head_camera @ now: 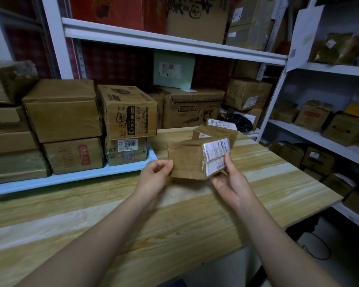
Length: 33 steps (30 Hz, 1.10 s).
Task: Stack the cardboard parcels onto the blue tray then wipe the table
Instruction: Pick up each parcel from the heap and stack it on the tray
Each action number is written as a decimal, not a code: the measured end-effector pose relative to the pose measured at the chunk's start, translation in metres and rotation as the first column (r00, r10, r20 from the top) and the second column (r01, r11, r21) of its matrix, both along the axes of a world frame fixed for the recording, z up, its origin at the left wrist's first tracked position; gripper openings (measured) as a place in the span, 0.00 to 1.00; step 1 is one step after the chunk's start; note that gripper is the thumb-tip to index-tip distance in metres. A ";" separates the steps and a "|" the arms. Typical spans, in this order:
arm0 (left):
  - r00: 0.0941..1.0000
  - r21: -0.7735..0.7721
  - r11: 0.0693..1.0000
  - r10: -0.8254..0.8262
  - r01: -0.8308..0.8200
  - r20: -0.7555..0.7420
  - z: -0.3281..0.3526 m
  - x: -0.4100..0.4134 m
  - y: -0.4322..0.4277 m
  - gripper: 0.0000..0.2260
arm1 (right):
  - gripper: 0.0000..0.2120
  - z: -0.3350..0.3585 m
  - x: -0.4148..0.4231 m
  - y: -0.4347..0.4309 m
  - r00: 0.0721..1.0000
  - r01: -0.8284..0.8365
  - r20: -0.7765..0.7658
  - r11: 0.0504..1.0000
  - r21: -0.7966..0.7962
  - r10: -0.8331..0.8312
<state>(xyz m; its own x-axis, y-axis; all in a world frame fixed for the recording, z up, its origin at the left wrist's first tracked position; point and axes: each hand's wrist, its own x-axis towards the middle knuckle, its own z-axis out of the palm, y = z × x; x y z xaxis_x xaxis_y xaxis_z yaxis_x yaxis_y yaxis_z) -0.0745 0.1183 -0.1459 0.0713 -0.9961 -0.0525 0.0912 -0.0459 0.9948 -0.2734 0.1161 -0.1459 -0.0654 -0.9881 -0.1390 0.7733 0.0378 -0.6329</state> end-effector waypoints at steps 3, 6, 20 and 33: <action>1.000 0.002 1.000 0.023 -0.023 0.003 -0.004 0.000 -0.003 0.04 | 0.20 0.000 0.003 -0.003 1.000 0.013 -0.002 1.000 -0.021 -0.013; 0.999 0.013 0.999 0.036 -0.036 -0.003 -0.006 0.001 -0.006 0.06 | 0.18 -0.002 0.000 -0.004 1.000 0.010 -0.010 1.000 -0.029 -0.010; 0.997 0.034 0.998 -0.054 0.055 -0.048 0.003 -0.009 -0.006 0.15 | 0.27 -0.004 -0.004 -0.004 0.971 -0.190 -0.155 0.981 -0.030 0.183; 0.993 0.056 0.992 0.116 -0.114 -0.031 -0.005 0.001 -0.012 0.10 | 0.20 0.002 0.005 0.004 0.935 -0.272 -0.280 0.947 -0.171 0.218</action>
